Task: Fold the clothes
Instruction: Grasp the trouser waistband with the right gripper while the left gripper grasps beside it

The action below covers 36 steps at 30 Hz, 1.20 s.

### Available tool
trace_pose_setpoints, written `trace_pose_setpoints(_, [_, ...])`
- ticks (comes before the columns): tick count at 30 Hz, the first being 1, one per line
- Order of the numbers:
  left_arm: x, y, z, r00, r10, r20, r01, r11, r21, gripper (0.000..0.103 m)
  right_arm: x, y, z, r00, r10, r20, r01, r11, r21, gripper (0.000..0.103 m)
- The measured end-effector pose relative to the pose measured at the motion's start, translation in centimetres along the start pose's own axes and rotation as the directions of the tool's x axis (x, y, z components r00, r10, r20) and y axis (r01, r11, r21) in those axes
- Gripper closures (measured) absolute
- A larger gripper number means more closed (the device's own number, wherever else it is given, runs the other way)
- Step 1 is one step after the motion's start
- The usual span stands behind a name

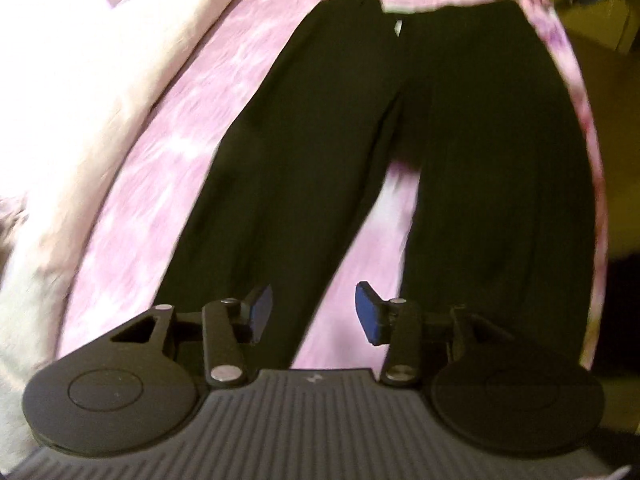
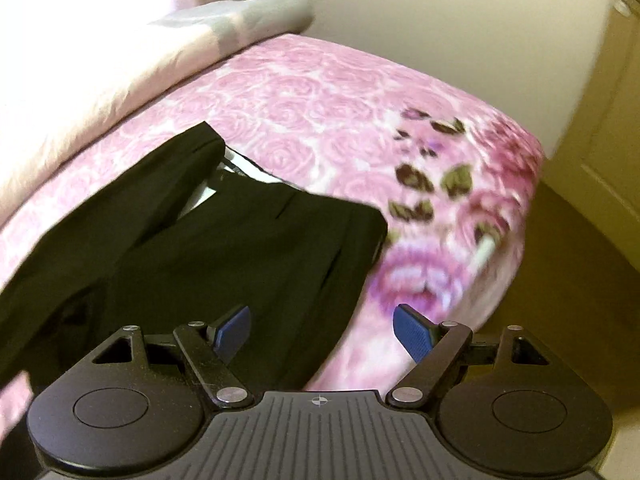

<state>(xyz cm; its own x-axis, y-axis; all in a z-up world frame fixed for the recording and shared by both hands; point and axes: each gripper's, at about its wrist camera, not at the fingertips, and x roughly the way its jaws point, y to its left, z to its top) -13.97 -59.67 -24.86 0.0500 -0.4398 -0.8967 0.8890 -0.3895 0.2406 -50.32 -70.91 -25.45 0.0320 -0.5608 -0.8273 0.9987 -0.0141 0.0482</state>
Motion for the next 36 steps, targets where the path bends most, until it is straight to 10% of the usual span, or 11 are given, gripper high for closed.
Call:
trace_pose_setpoints(10, [11.0,-5.3,18.0,0.99,-0.136,0.042,0.136,0.991,0.006,0.061,11.6,-8.2,4.6,0.974,0.207,-0.092,-0.203,0.978,0.049,0.025])
trace_pose_setpoints(12, [13.1,-6.3,21.4,0.988,-0.142,0.057,0.139,0.989,0.048,0.061,13.0,-8.8,4.9,0.96,0.25,-0.126,-0.246,0.968,0.049,0.061])
trace_pose_setpoints(18, [18.6,-9.1,28.8,0.99,-0.127,0.058,0.114,0.975,0.191,0.061,14.0,-10.5,4.6,0.935,0.328,-0.133,-0.31,0.94,0.141,0.047])
trace_pose_setpoints(25, [23.0,-9.8,31.1,0.993,-0.112,-0.027,0.115,0.953,0.282,0.095,15.5,-13.4,4.1,0.896,0.433,-0.097,-0.366,0.845,0.39,0.041])
trace_pose_setpoints(26, [22.5,-9.8,31.1,0.993,-0.115,-0.017,0.115,0.95,0.291,0.103,15.8,-13.7,4.3,0.885,0.456,-0.09,-0.382,0.824,0.42,0.074])
trace_pose_setpoints(29, [21.0,-9.5,31.0,0.991,-0.131,0.018,0.119,0.942,0.313,0.103,15.9,-14.3,5.1,0.872,0.479,-0.097,-0.398,0.812,0.428,0.088])
trace_pose_setpoints(36, [18.6,-7.1,30.2,0.948,-0.303,0.101,0.284,0.944,0.17,0.103,10.9,-16.7,3.7,0.927,0.369,-0.062,-0.31,0.849,0.428,0.092])
